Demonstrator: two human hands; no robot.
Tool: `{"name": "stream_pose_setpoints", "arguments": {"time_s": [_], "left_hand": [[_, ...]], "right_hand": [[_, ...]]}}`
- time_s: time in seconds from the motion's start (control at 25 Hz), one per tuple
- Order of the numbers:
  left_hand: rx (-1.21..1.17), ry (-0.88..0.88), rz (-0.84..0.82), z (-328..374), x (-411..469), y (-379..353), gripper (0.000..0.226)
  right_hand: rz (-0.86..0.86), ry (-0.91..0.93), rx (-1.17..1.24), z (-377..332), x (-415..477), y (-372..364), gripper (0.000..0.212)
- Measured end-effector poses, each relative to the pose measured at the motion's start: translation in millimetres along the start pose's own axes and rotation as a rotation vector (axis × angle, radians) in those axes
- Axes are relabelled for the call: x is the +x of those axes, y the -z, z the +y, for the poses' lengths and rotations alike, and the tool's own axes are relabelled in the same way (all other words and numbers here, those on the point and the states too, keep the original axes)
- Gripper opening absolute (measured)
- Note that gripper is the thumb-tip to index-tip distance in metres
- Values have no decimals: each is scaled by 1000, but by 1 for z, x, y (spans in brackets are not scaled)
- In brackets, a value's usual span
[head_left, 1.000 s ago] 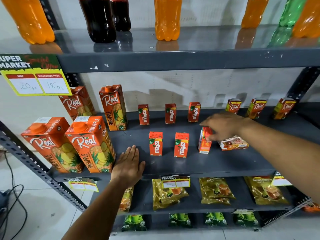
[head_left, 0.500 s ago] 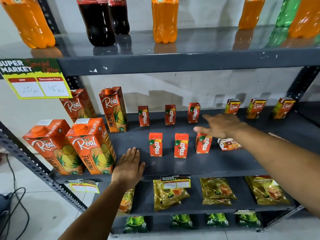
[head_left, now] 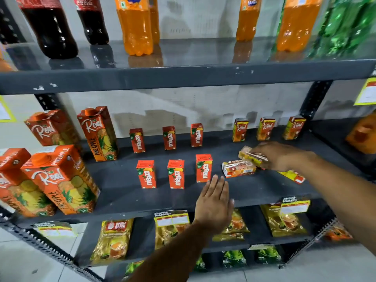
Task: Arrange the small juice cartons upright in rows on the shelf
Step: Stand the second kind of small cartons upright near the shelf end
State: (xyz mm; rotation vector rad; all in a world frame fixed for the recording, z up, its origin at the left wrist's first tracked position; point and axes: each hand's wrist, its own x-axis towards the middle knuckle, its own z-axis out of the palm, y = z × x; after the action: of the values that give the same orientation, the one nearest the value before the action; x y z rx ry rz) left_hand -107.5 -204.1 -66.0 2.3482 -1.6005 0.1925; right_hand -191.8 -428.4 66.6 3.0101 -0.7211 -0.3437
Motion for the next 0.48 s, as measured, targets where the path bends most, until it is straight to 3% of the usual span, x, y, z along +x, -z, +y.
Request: {"name": "stream_pose_setpoints", "arguments": {"time_s": [0.24, 0.48], "left_hand": [[68, 110, -110, 29, 38, -27, 66], [32, 240, -141, 36, 35, -36, 72]], "right_hand": [[15, 29, -5, 35, -7, -11, 48], [35, 137, 52, 7, 29, -20, 50]]}}
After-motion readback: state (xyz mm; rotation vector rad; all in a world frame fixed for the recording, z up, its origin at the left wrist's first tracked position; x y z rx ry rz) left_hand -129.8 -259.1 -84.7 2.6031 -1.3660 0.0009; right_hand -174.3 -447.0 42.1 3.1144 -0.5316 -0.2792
